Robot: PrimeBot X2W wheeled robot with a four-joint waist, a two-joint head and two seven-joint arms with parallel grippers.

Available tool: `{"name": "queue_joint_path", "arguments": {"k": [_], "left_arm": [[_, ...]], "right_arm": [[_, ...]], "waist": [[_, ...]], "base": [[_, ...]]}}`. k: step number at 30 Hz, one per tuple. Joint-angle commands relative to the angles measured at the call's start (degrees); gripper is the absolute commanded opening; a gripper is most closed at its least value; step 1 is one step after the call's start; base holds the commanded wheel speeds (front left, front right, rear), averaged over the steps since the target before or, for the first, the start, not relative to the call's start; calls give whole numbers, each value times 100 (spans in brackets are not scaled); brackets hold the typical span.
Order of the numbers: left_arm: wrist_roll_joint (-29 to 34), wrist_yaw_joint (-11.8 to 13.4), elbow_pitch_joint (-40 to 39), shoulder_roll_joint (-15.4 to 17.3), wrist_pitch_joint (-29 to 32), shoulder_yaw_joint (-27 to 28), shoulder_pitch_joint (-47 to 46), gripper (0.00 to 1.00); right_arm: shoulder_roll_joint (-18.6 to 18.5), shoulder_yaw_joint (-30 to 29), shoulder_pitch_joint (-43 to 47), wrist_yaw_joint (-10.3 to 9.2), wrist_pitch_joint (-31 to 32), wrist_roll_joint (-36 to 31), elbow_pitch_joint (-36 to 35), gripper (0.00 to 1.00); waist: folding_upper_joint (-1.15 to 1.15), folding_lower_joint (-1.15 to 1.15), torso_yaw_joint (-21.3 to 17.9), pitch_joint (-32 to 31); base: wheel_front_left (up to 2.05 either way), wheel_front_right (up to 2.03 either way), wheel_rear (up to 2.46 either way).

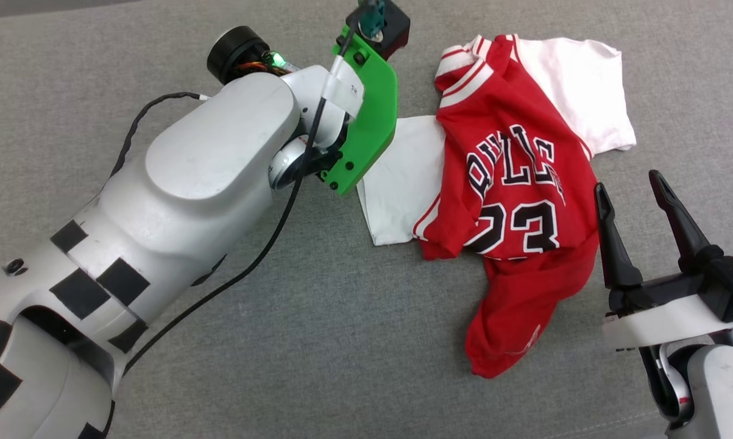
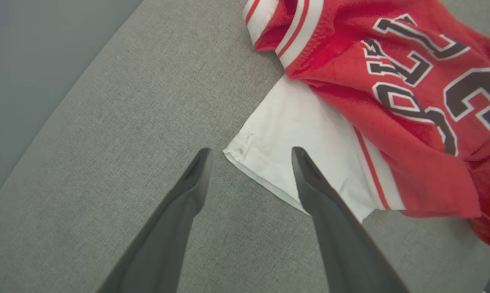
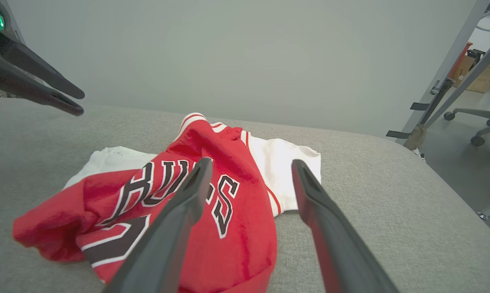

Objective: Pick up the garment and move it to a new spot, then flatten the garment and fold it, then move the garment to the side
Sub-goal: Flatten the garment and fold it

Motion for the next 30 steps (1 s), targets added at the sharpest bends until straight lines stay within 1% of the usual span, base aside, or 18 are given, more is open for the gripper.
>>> {"name": "queue_joint_path", "arguments": {"k": [1,3,7,12,13,16,17,18,19,24,26,30], "left_arm": [[-95,-16,57,68,140,-192,-168,100],[-151,-16,137,98,384,-601,-325,100],[-210,-16,281,69,676,-957,-433,100],[-160,-16,310,-8,1113,-1058,-212,100],[-30,-16,237,0,1302,-1061,-94,100],[133,-16,64,98,1561,-1064,141,100],[207,-16,0,149,1637,-1065,195,51],[251,-16,-39,190,1670,-1065,225,0],[284,-16,-171,292,1568,-1066,245,0],[338,-16,-440,349,1019,-1066,103,0],[258,-16,-558,401,666,-1066,58,0],[62,-16,-709,634,-7,-1066,-10,0]], "right_arm": [[26,26,-125,-3,-56,-62,18,100],[52,74,-206,-3,-68,-81,45,100],[108,191,-356,-3,-86,-116,118,100],[145,296,-480,-3,-97,-127,263,100],[146,313,-503,-3,-99,-135,295,100],[164,344,-570,-3,-100,-152,318,100],[172,349,-585,-3,-101,-158,318,100],[175,353,-594,-3,-101,-166,319,100],[173,354,-611,-3,-102,-209,316,100],[118,243,-494,-3,-102,-279,315,100],[84,185,-390,-3,-102,-314,326,100],[18,75,-156,-3,-102,-374,337,100]], "waist": [[20,0,-255,312],[20,0,-313,429],[20,0,-403,604],[20,0,-464,716],[20,0,-482,733],[20,0,-518,760],[20,0,-525,766],[20,0,-527,767],[20,0,-487,727],[20,0,-260,463],[20,0,-129,287],[20,0,131,-55]], "base": [[0,0,0],[0,0,0],[0,0,0],[0,0,0],[0,0,0],[0,0,0],[0,0,0],[0,0,0],[0,0,0],[0,0,0],[0,0,0],[0,0,0]]}}
